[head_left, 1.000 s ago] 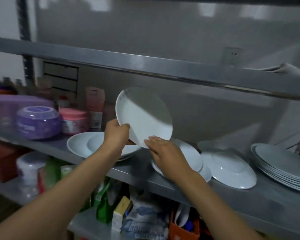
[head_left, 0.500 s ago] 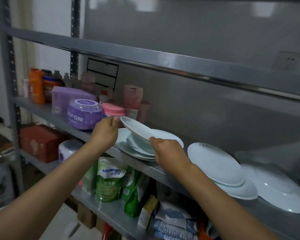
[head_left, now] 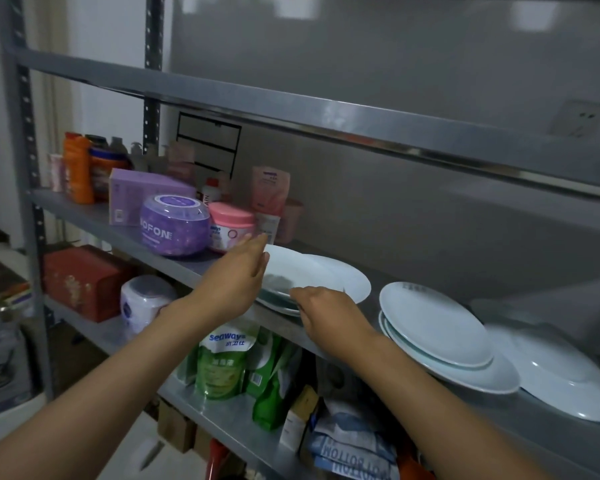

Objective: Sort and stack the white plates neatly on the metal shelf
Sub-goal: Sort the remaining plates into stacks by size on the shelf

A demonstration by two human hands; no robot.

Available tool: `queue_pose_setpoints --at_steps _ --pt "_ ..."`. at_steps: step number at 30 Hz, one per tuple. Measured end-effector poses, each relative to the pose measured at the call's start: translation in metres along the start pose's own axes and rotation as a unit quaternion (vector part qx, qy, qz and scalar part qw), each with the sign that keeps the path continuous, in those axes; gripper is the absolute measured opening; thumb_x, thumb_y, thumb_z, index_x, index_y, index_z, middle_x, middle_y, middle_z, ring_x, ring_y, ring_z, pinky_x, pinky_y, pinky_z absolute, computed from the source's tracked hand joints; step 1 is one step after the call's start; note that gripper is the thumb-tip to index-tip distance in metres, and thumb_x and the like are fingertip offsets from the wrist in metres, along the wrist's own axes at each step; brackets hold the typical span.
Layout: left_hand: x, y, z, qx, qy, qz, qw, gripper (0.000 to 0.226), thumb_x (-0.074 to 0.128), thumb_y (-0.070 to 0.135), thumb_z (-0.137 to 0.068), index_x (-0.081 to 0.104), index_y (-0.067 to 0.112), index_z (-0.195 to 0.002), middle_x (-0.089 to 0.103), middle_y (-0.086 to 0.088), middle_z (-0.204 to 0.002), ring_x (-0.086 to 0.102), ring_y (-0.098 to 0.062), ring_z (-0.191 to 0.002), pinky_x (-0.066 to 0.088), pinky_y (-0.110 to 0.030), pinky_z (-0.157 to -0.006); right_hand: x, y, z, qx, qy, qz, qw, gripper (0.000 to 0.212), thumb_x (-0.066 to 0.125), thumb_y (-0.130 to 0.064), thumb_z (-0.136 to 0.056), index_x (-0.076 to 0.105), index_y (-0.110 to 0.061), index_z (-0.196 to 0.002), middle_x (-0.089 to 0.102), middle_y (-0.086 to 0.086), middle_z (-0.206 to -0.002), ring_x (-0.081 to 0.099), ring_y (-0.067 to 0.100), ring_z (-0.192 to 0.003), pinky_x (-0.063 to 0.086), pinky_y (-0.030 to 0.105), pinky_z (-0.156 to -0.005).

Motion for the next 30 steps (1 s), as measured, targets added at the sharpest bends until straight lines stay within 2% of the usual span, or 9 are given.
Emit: queue_pose_setpoints --at_steps 2,4,7,9,15,20,24,27,30 --pt "0.001 0.007 -0.001 0.005 0.005 -0.001 1.000 0.048 0.029 0.028 -0.103 0.025 0.014 -0.149 0.025 -0.006 -0.156 0.015 -0.016 -0.146 0.020 -0.031 -0.114 -0.004 0.005 0.003 0.018 0.005 -0.030 0.999 0.013 0.045 -0.006 -0.088 0.054 -0.010 -0.097 0.064 0.010 -0.090 0.060 0.031 -0.080 0.046 0.038 -0.062" --pt "0.003 0.017 -0.003 0.019 0.013 -0.015 1.000 0.048 0.029 0.026 -0.103 0.025 0.014 -0.149 0.025 -0.006 -0.156 0.013 -0.016 -0.146 0.019 -0.031 -0.114 -0.014 0.012 0.009 0.036 0.013 -0.044 0.998 0.031 0.044 -0.009 -0.090 0.054 -0.010 -0.119 0.065 0.010 -0.110 0.060 0.031 -0.099 0.050 0.041 -0.078" --pt "0.010 0.035 -0.005 0.058 0.013 -0.042 0.997 0.047 0.030 0.025 -0.103 0.027 0.013 -0.149 0.026 -0.007 -0.156 0.014 -0.017 -0.146 0.018 -0.032 -0.115 -0.030 0.028 0.019 0.056 0.021 -0.028 0.998 0.046 0.043 -0.010 -0.092 0.044 -0.010 -0.138 0.053 0.009 -0.137 0.048 0.026 -0.124 0.039 0.037 -0.102" --pt "0.025 0.058 -0.008 0.099 -0.001 -0.059 0.993 0.047 0.031 0.024 -0.103 0.028 0.011 -0.148 0.028 -0.007 -0.155 0.014 -0.017 -0.146 0.016 -0.030 -0.115 -0.042 0.045 0.035 0.071 0.031 -0.016 0.997 0.050 0.043 -0.010 -0.092 0.039 -0.010 -0.142 0.045 0.008 -0.145 0.040 0.023 -0.133 0.029 0.032 -0.109" --pt "0.065 0.140 -0.004 0.193 -0.016 -0.066 0.979 0.048 0.031 0.025 -0.103 0.026 0.011 -0.149 0.025 -0.004 -0.156 0.013 -0.015 -0.146 0.011 -0.029 -0.116 -0.064 0.108 0.092 0.159 0.054 0.001 0.986 0.050 0.044 -0.011 -0.092 0.041 -0.011 -0.142 0.042 0.008 -0.148 0.037 0.022 -0.136 0.022 0.028 -0.112" --pt "0.094 0.236 0.018 0.281 0.006 -0.031 0.959 0.049 0.031 0.031 -0.103 0.027 0.014 -0.148 0.027 -0.003 -0.155 0.018 -0.012 -0.145 0.003 -0.016 -0.109 -0.088 0.177 0.167 0.275 0.082 0.013 0.958 0.047 0.047 -0.008 -0.089 0.047 -0.010 -0.136 0.052 0.009 -0.139 0.046 0.026 -0.127 0.033 0.032 -0.105" --pt "0.132 0.297 0.031 0.330 -0.023 0.002 0.944 0.050 0.032 0.033 -0.103 0.028 0.012 -0.148 0.031 -0.005 -0.154 0.018 -0.014 -0.145 0.005 -0.018 -0.111 -0.094 0.235 0.242 0.400 0.137 -0.033 0.906 0.042 0.051 -0.003 -0.083 0.057 -0.004 -0.125 0.060 0.017 -0.127 0.053 0.034 -0.118 0.040 0.038 -0.100" --pt "0.168 0.334 0.043 0.353 -0.061 0.009 0.934 0.051 0.029 0.038 -0.102 0.031 0.013 -0.146 0.035 -0.004 -0.152 0.020 -0.015 -0.144 0.009 -0.025 -0.116 -0.092 0.267 0.299 0.476 0.142 -0.034 0.867 0.047 0.050 -0.002 -0.084 0.054 -0.004 -0.130 0.056 0.016 -0.133 0.050 0.030 -0.124 0.037 0.034 -0.104" --pt "0.206 0.362 0.054 0.357 -0.115 0.009 0.927 0.052 0.036 0.039 -0.100 0.030 0.017 -0.147 0.033 -0.001 -0.153 0.022 -0.015 -0.143 0.012 -0.025 -0.115 -0.089 0.286 0.347 0.523 0.139 -0.048 0.840 0.050 0.049 -0.002 -0.081 0.053 -0.005 -0.131 0.056 0.015 -0.132 0.051 0.031 -0.121 0.043 0.037 -0.100"
Point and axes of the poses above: each hand's wrist, its own z-axis away from the middle knuckle, its own x-axis out of the palm, y = z × x, the point moved 9 cm from there along -z, towards the middle knuckle
